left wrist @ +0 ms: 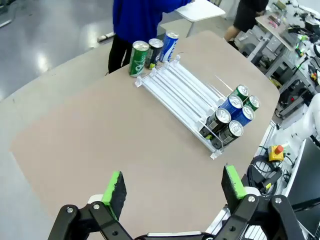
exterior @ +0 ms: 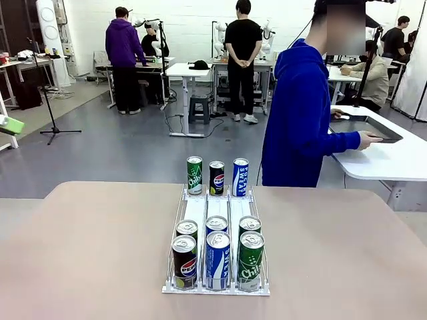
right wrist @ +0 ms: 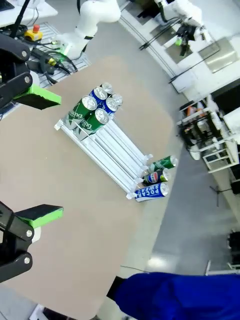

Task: Retrieve and hand over the desired beverage to the person.
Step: Pick up a can of the same type that the person held from the Automatic Can Dispenser.

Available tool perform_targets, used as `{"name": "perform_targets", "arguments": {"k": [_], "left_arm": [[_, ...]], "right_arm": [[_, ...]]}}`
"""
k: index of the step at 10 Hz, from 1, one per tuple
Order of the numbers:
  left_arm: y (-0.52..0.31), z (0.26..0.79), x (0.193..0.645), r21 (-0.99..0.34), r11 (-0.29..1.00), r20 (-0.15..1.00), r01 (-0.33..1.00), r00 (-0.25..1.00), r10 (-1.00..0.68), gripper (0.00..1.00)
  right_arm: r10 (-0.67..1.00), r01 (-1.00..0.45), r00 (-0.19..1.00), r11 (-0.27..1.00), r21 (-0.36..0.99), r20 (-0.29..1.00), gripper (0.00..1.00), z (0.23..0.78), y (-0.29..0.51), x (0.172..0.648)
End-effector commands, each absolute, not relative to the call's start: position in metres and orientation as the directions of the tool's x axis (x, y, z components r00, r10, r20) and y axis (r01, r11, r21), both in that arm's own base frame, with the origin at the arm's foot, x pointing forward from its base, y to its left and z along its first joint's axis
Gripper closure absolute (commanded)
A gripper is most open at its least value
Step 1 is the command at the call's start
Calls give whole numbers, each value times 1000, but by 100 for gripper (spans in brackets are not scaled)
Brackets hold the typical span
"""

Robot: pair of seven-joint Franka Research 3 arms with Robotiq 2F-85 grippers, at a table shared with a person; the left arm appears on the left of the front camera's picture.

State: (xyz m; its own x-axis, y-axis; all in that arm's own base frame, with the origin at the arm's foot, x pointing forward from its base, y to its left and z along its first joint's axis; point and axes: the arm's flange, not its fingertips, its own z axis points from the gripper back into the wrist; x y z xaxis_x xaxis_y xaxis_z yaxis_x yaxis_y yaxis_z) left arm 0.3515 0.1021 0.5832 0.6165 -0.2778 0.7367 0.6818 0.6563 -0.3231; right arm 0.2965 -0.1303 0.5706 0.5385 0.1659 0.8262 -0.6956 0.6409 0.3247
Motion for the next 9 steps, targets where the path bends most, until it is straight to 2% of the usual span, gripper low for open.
{"name": "perform_targets", "arguments": {"k": [1,4,5,9], "left_arm": [[108,597,346,-344,677,741,650,631,-229,0],[115,603,340,-360,682,734,637,644,-215,0],[119,599,342,-331,687,746,647,626,-230,0],[119,599,342,-331,687,746,647,626,-230,0]], "right_arm": [[149,-690,543,640,338,826,0,565,-139,280],[188,-688,577,636,350,794,0,563,-143,279],[143,-667,568,657,352,810,0,568,-151,274],[143,-667,568,657,352,810,0,568,-151,274]]}}
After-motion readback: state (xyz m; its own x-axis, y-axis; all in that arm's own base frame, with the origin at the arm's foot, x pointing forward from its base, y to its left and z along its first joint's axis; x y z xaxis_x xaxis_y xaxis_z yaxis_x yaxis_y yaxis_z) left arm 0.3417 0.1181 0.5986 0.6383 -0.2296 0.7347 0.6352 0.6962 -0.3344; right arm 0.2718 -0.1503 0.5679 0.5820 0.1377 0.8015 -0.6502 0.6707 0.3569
